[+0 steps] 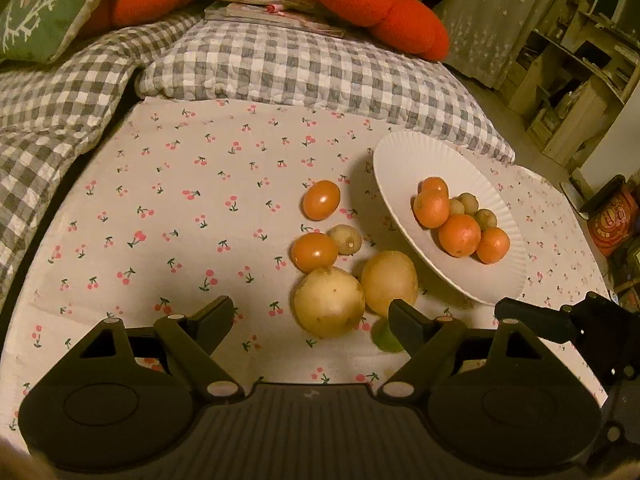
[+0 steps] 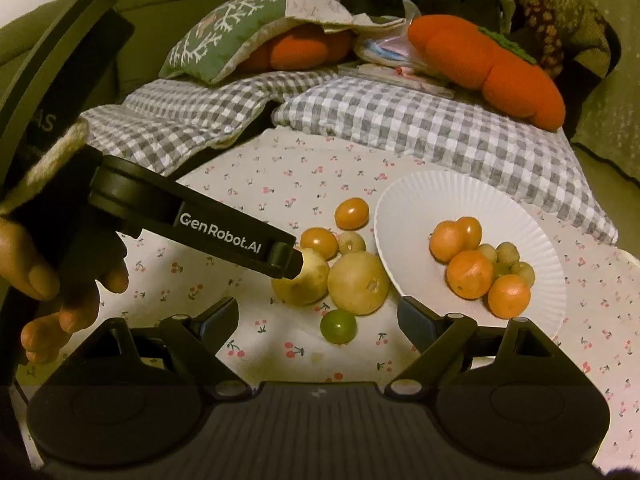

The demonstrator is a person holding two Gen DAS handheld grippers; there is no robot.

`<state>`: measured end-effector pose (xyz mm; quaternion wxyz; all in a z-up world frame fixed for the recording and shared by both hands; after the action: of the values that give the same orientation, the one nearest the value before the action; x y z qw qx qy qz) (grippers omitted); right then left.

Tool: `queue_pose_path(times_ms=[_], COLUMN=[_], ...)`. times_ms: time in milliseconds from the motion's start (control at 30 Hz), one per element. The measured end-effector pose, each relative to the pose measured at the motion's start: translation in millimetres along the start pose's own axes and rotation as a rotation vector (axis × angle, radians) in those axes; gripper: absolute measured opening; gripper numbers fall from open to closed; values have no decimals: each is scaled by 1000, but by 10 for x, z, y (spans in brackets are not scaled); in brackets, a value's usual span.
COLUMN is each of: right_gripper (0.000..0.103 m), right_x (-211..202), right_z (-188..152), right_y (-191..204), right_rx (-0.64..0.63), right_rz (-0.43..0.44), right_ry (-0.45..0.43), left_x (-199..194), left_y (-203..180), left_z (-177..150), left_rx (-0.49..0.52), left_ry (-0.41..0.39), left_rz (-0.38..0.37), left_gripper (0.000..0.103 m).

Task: Organize fruits
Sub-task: 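Move both open grippers back toward the pile, right toward the green lime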

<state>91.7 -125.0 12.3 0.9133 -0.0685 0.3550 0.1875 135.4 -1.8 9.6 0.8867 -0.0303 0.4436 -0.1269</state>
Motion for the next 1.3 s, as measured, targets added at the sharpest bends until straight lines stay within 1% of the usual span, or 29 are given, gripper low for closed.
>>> queue_pose_path(times_ms=[133,233,400,667,733,800,867,933,967,1000,1133,1300], right_gripper=[85,84,78,74,72,71,71,70,70,70,69,69], right_x=[54,99,158,193,216,233,244,255,261,265,282,319], right_z=[-25,-39,-54,-60,-64,-69,-68,-65,-64,-66,-80,-86], right_y=[-23,-51,-111,-127,-138,-155,-175,-191,-196,-198,-198,-228], right_rx=[10,21,57,70,71,76,85,93,99,103,108,128], right_rz=[-15,-34,-48,-52,-57,-62,-67,-71,-69,-66,-69,-73], right_ry=[7,12,24,31,36,39,40,40,42,43,46,49], left_x=[71,141,258,385,429,466,489,482,478,471,461,432], left_y=[-19,-4,23,32,27,19,22,14,11,11,17,113], left_z=[-14,-20,-12,-15,-19,-27,-35,-30,-28,-25,-27,-17], left_rx=[16,9,-24,-46,-39,-28,-20,-13,-17,-26,-33,-89], left_ry=[8,17,44,57,60,63,64,52,50,48,46,60], left_rz=[2,-2,-53,-80,-73,-66,-57,-66,-76,-89,-78,-57], left_gripper=[80,80,80,79,76,66,62,54,46,40,39,39])
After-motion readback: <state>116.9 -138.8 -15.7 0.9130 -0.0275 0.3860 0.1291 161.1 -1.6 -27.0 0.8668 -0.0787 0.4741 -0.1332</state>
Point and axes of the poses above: each gripper's, at about its wrist camera, not at the fingertips, and x roughly the way its jaws point, y to its left, z to its top, the point moved 2 cm from there along x, roughly the way its jaws point, and after that the axes turned 4 degrees about x, right-handed, at the moved point
